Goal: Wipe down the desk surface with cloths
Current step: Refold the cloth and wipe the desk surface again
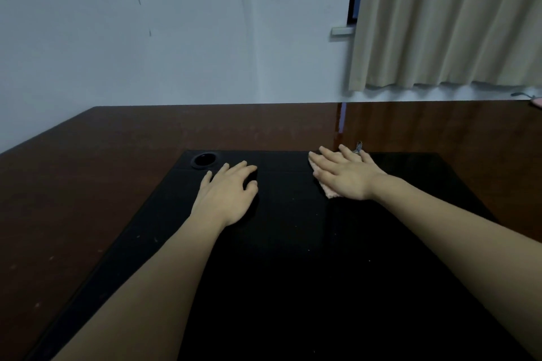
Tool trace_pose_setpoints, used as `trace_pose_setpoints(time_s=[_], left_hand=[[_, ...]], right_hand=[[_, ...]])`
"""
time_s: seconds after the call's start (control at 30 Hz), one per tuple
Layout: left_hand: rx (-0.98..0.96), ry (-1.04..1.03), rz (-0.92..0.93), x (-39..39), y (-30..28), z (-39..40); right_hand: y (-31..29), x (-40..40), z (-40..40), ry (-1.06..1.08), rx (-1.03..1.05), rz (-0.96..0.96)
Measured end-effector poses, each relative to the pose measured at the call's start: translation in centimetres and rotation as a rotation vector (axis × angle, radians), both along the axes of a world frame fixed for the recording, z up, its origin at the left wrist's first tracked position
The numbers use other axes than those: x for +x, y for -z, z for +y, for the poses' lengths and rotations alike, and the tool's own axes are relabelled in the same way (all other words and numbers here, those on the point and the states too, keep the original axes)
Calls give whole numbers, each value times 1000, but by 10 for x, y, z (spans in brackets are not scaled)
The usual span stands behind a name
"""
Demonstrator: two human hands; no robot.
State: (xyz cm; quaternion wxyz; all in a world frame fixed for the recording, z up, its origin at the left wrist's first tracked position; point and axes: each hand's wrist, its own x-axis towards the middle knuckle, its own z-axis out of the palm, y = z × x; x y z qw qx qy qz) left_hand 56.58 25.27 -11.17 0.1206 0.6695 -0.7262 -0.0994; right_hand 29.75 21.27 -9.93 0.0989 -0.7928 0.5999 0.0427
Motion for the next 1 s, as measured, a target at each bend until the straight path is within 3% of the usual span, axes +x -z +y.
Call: trace_pose_setpoints(time_s=[0.37,0.73,1.0], left_hand=[[101,19,-78,-4,-8,2],[169,135,-164,-71,-6,18],[136,122,-181,-72,-2,20]], right_hand=[[-2,-24,90,-219,42,-2],[-2,-49,4,157,20,4],[-5,-35,74,-139,33,36]])
